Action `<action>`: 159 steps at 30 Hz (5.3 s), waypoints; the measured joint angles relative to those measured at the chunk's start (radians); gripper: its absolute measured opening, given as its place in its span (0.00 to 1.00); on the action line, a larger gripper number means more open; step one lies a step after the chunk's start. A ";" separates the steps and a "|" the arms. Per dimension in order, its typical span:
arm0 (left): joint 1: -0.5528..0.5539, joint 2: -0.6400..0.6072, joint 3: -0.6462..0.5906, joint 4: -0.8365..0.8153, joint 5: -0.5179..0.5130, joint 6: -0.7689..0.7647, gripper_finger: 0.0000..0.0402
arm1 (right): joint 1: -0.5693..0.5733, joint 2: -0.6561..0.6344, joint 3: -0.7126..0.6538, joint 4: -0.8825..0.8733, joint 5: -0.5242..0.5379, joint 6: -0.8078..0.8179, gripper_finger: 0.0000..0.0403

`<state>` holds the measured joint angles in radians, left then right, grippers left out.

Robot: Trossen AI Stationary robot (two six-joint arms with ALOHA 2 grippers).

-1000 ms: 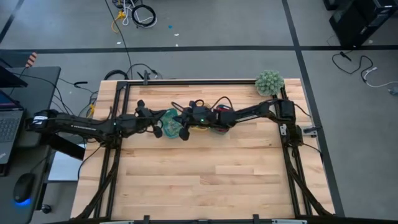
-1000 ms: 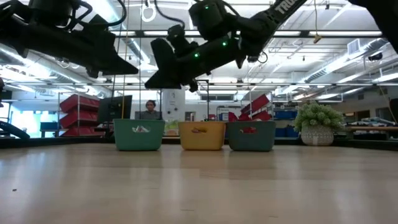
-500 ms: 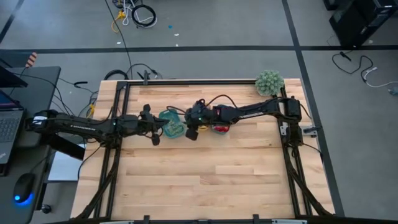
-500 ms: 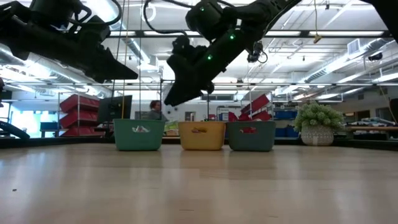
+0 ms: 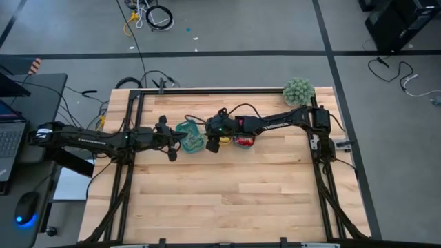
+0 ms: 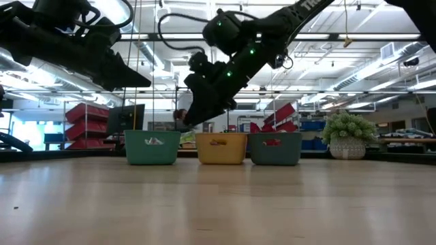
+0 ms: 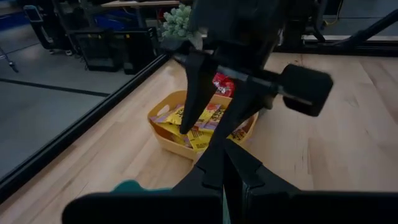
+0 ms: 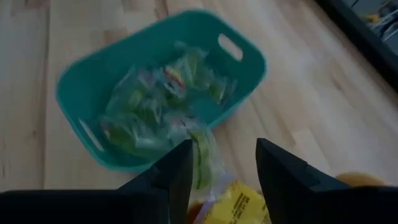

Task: Sort candy
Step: Put the green gummy into the green bin

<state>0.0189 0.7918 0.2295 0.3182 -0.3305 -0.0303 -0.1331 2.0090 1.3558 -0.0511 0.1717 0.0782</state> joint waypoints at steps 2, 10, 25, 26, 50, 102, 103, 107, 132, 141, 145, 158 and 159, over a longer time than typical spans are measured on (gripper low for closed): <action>0.000 0.000 0.000 0.000 0.000 0.000 0.00 | -0.008 0.017 -0.001 0.009 -0.023 0.004 0.40; -0.001 0.000 0.000 -0.010 0.003 0.000 0.00 | -0.021 0.069 0.000 0.034 -0.069 0.025 0.38; -0.001 0.000 0.000 -0.010 0.003 0.001 0.00 | -0.008 0.065 0.062 0.070 -0.091 -0.060 0.00; -0.001 0.000 -0.001 -0.010 0.003 0.000 0.00 | -0.004 0.065 0.072 0.059 -0.092 -0.067 0.00; -0.001 0.000 -0.001 -0.062 0.003 -0.001 0.00 | 0.063 0.067 0.134 -0.219 0.055 -0.262 0.46; -0.006 -0.003 0.036 -0.181 -0.032 0.000 0.00 | 0.104 0.076 0.179 -0.319 -0.034 -0.060 0.34; -0.006 -0.003 0.036 -0.181 -0.032 0.000 0.00 | 0.116 0.082 0.179 -0.289 -0.017 -0.040 0.38; -0.006 -0.004 0.036 -0.184 -0.032 0.000 0.00 | 0.138 0.143 0.175 -0.179 0.063 0.065 0.46; -0.013 -0.060 0.037 -0.198 -0.059 -0.032 0.00 | 0.094 0.150 0.174 -0.199 0.164 0.129 0.03; -0.013 -0.167 0.037 -0.309 -0.201 -0.145 0.00 | 0.117 0.042 0.176 -0.102 0.125 0.226 0.00; -0.013 -0.169 0.037 -0.340 -0.245 -0.222 0.00 | 0.125 0.103 0.177 -0.008 0.098 0.267 0.00; -0.014 -0.169 0.037 -0.582 -0.170 -0.454 0.00 | 0.117 0.167 0.223 0.067 0.097 0.331 0.06; -0.014 -0.169 0.037 -0.588 -0.160 -0.457 0.00 | 0.117 0.167 0.223 0.068 0.096 0.331 0.09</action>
<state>0.0044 0.6231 0.2661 -0.2699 -0.4902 -0.4877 -0.0158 2.1765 1.5791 0.0165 0.2677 0.4091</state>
